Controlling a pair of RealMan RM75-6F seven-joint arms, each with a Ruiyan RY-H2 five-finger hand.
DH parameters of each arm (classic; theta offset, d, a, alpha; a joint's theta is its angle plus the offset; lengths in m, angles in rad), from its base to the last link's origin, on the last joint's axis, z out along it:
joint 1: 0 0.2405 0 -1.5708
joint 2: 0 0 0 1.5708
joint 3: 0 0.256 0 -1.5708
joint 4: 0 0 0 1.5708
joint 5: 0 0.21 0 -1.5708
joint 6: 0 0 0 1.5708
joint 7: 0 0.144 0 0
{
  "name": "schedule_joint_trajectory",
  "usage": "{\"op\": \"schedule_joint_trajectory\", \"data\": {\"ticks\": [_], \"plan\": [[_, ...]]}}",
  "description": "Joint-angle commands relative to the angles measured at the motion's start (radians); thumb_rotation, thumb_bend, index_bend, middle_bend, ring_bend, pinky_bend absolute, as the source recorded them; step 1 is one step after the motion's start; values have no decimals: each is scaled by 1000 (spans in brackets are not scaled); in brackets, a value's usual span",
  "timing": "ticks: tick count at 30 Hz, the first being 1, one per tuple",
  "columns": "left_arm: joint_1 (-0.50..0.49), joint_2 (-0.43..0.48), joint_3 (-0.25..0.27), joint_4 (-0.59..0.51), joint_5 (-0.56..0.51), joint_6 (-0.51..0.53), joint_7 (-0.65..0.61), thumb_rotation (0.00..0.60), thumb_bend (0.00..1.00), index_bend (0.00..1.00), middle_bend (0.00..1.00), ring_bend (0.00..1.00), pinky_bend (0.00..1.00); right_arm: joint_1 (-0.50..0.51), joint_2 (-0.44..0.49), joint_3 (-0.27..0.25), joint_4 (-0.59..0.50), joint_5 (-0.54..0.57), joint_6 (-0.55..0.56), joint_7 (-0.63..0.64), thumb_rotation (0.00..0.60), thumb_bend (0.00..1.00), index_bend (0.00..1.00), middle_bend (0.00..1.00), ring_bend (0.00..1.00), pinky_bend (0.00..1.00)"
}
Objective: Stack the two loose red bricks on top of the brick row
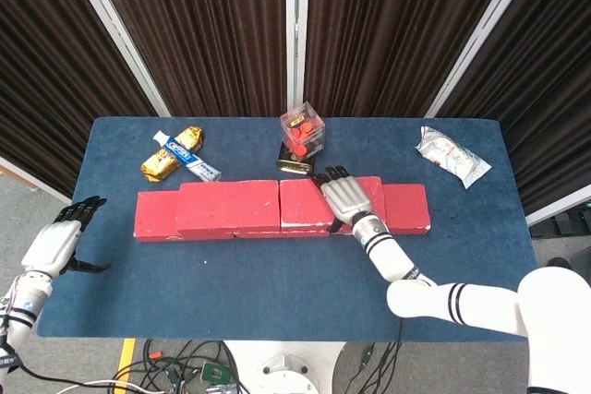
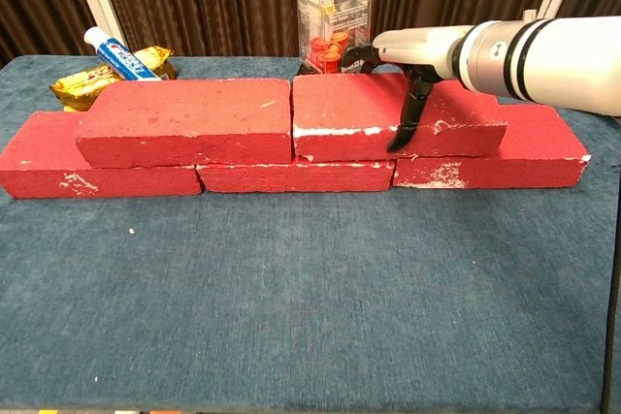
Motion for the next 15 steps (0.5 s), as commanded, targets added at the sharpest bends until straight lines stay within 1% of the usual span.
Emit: {"op": "schedule_joint_trajectory", "data": {"ticks": [1, 15], "plan": [[0, 0, 0, 1, 0, -2, -2, 600, 0, 0, 0, 0, 0, 2, 0, -1, 0, 2, 0, 0, 600, 0, 0, 269, 0, 0], [-7, 6, 3, 4, -12, -32, -11, 600, 0, 0, 0, 0, 0, 11, -15, -6, 9, 22, 9, -3, 600, 0, 0, 268, 0, 0]]}}
